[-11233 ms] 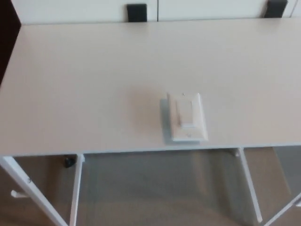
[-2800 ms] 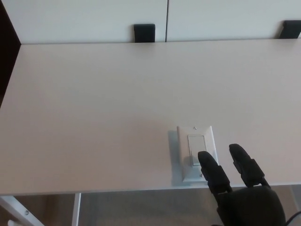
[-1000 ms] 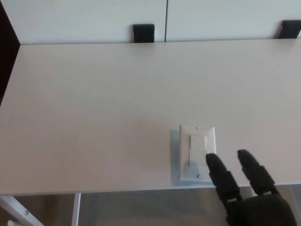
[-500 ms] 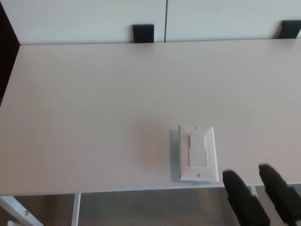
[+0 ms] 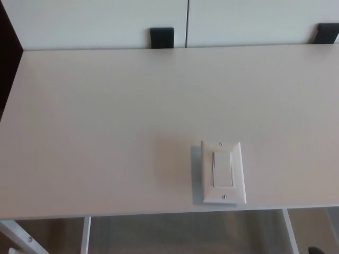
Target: The robot walk towards a table in front and then clicks the light switch button using the right hand's index finger
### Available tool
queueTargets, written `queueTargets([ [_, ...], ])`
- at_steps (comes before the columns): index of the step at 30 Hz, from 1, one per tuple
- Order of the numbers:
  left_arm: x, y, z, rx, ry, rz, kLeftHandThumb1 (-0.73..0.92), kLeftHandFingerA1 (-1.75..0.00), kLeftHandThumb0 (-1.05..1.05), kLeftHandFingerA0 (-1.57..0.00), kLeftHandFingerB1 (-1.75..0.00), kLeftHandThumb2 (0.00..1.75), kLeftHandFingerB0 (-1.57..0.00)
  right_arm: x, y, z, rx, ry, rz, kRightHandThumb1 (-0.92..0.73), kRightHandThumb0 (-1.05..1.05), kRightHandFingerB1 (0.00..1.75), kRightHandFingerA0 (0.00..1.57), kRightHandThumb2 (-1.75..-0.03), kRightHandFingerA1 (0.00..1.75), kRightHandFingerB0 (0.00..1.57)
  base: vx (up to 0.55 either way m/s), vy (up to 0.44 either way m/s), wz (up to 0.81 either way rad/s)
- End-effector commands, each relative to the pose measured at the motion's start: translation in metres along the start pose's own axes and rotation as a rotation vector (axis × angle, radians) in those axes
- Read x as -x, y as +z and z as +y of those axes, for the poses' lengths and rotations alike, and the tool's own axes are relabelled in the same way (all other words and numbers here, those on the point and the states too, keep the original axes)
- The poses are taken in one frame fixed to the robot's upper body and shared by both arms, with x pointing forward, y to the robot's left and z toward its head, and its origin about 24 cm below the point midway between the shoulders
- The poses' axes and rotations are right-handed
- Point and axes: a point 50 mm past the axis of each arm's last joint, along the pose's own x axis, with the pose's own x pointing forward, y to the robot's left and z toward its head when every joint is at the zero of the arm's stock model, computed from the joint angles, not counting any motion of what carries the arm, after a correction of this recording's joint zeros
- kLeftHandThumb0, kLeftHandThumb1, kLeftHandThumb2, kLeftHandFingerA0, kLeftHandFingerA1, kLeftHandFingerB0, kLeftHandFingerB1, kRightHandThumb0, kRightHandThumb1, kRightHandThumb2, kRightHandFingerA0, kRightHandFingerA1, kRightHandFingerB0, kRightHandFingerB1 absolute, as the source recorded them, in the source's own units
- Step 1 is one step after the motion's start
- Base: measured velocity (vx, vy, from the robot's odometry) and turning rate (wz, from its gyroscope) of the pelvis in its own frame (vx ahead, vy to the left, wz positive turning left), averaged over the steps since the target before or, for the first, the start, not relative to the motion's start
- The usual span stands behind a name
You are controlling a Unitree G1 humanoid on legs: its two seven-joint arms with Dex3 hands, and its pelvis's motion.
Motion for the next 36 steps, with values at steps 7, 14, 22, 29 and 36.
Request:
queueTargets([
  [7, 0.003, -0.003, 0.010, 0.041, 0.088, -0.019, 0.74, -0.40, -0.28, -0.43, -0.33, 0.61, -0.33, -0.030, -0.076, 0.027, -0.553, 0.023, 0.314, -0.38, -0.66, 0.23, 0.00, -0.78, 0.22, 0.01, 0.00, 0.000, 0.00],
  [14, 0.003, -0.002, 0.025, 0.034, 0.158, -0.028, 0.70, -0.40, -0.13, -0.39, -0.33, 0.61, -0.33, -0.034, -0.080, 0.029, -0.631, 0.011, 0.308, -0.54, -0.44, 0.27, 0.00, -0.56, 0.37, 0.09, 0.00, 0.000, 0.00],
  [22, 0.001, 0.000, 0.042, 0.021, 0.228, -0.024, 0.69, -0.39, -0.01, -0.41, -0.32, 0.58, -0.35, -0.039, -0.084, 0.028, -0.667, 0.003, 0.318, -0.54, -0.43, 0.28, 0.00, -0.56, 0.41, 0.10, 0.00, 0.000, 0.00],
  [29, 0.003, -0.001, 0.038, 0.022, 0.227, -0.022, 0.67, -0.42, -0.05, -0.40, -0.33, 0.60, -0.33, -0.036, -0.086, 0.029, -0.655, 0.012, 0.314, -0.50, -0.50, 0.27, 0.00, -0.57, 0.43, 0.11, 0.00, 0.000, 0.00],
  [36, 0.005, -0.004, 0.036, 0.015, 0.220, -0.007, 0.67, -0.41, -0.08, -0.43, -0.33, 0.60, -0.33, -0.031, -0.086, 0.032, -0.652, 0.039, 0.322, -0.33, -0.55, 0.34, 0.00, -0.78, 0.39, 0.00, 0.00, 0.000, 0.00],
])
